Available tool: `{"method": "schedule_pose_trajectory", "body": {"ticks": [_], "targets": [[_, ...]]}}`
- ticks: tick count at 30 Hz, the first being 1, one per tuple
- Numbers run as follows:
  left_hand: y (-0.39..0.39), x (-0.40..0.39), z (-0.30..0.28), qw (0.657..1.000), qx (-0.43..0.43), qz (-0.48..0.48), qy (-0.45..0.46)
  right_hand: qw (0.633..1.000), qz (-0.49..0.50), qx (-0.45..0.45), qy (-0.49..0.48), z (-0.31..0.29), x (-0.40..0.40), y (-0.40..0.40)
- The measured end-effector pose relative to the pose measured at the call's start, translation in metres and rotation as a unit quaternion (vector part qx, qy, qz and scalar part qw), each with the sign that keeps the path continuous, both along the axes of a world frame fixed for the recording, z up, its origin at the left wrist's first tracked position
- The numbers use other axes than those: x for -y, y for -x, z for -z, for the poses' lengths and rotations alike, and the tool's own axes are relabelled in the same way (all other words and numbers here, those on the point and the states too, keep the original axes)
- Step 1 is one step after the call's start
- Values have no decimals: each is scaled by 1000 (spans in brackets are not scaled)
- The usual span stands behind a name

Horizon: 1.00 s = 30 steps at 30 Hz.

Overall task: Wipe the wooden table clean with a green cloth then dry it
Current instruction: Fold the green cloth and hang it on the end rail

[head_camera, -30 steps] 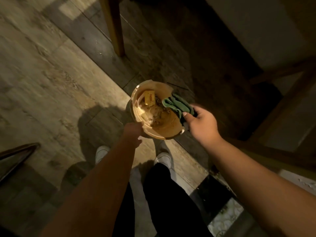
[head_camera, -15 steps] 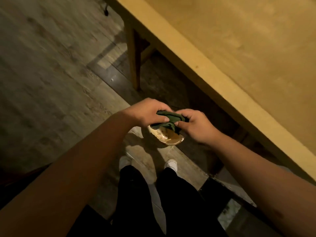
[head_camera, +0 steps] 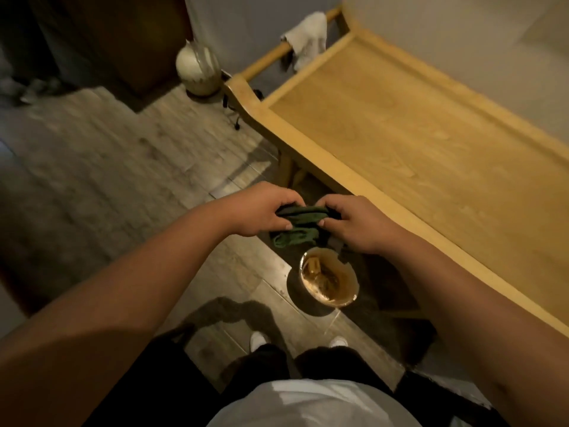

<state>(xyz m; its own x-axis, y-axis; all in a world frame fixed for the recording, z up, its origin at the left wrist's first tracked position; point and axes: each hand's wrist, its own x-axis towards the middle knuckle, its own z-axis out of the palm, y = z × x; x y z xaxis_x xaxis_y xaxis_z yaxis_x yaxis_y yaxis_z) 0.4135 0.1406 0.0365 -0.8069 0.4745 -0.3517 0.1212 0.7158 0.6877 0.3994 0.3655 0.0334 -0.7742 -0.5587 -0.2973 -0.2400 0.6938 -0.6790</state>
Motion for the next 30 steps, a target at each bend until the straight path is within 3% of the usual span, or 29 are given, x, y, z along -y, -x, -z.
{"method": "schedule_pose_trajectory", "body": {"ticks": [6, 10, 16, 20, 23, 25, 30], "targets": [[-1, 38, -35, 999, -29, -10, 26, 999, -13, 23, 40, -23, 29, 8], [4, 52, -37, 997, -55, -40, 20, 999, -17, 12, 46, -18, 53, 18], [46, 72, -27, 996, -61, -63, 17, 992, -1, 64, 113, -5, 84, 47], [95, 92, -23, 996, -69, -17, 60, 995, 19, 17, 91, 16, 109, 90], [139, 112, -24, 991, -76, 5, 108, 990, 56, 65, 111, 26, 120, 135], [166, 122, -26, 992, -68, 5, 105, 988, 73, 76, 117, 28, 126, 162], [223, 147, -27, 994, -52, -37, 84, 999, 32, -2, 32, 21, 146, 221]]}}
